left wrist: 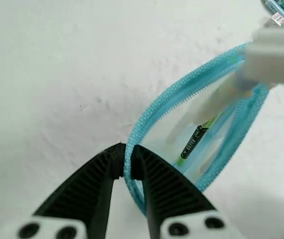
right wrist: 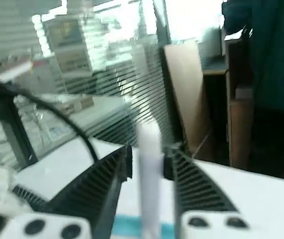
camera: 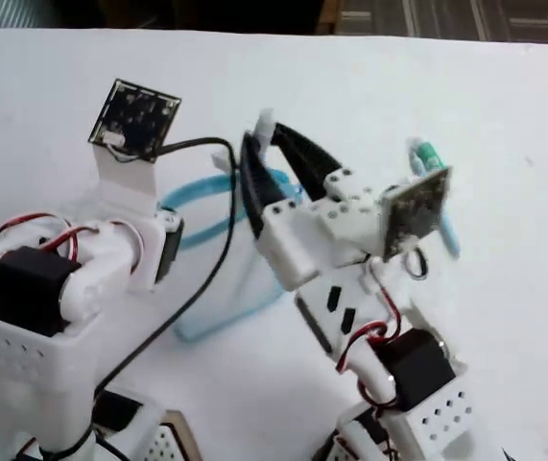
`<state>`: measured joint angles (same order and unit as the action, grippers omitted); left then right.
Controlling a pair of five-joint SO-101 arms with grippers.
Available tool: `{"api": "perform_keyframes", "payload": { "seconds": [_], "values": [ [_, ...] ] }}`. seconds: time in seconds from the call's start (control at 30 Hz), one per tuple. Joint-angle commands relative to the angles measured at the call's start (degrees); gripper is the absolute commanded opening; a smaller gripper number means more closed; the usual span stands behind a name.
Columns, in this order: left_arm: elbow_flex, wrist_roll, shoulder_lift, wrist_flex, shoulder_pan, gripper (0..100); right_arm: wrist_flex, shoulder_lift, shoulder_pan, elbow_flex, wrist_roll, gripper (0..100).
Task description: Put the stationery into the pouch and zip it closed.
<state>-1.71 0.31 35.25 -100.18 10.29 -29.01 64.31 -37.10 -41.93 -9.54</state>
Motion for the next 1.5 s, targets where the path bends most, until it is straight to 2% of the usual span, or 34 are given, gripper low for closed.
{"api": "perform_keyframes", "payload": {
  "seconds": [0.0, 0.2, 0.27, 0.37, 0.57, 0.7, 0.87, 0.93, 1.13, 1.3, 1.47],
  "values": [
    [0.0, -0.4, -2.2, -1.3, -0.3, 2, -2.3, 0.3, -1.9, 0.6, 0.6, 23.3],
    [0.0, -0.4, -2.2, -1.3, -0.3, 2, -2.3, 0.3, -1.5, 1.2, 0.6, 21.7],
    [0.0, -0.4, -2.2, -1.3, -0.3, 2, -2.3, -0.1, 0.9, 2.6, 0.6, 21.6],
    [0.0, -0.4, -2.2, -1.3, -0.3, 2, -2.9, -1.7, 8.7, 5.1, 1.1, 21.5],
    [0.0, -0.4, -2.2, -1.3, -0.3, 2, -10.9, -15.2, 24.7, 9.4, 14.9, 21.5],
    [0.0, -0.4, -2.2, -1.3, -0.3, 2, -18.7, -27.6, 34.7, 18.1, 18.2, 21.2],
    [0.0, -0.4, -2.2, -1.4, -0.3, 2, -31.1, -48.2, 42.2, 33.6, 25.4, 11.8],
    [-0.1, -0.4, -2.4, -1.4, -0.2, 2, -34.6, -56.2, 43.9, 40.7, 26.9, 10.8],
    [-0.4, -0.4, -2.5, -1.4, -0.2, 2, -45.2, -78.2, 45.2, 59.7, 27.7, 16.4],
    [-0.5, -0.4, -2.5, -1.3, -0.2, 2, -44.8, -95.7, 44.0, 70.5, 32.8, 17.3],
    [-0.5, -0.4, -2.5, -1.3, -0.2, 2, -46.5, -108.1, 43.2, 81.8, 33.6, 17.4]
  ]
}}
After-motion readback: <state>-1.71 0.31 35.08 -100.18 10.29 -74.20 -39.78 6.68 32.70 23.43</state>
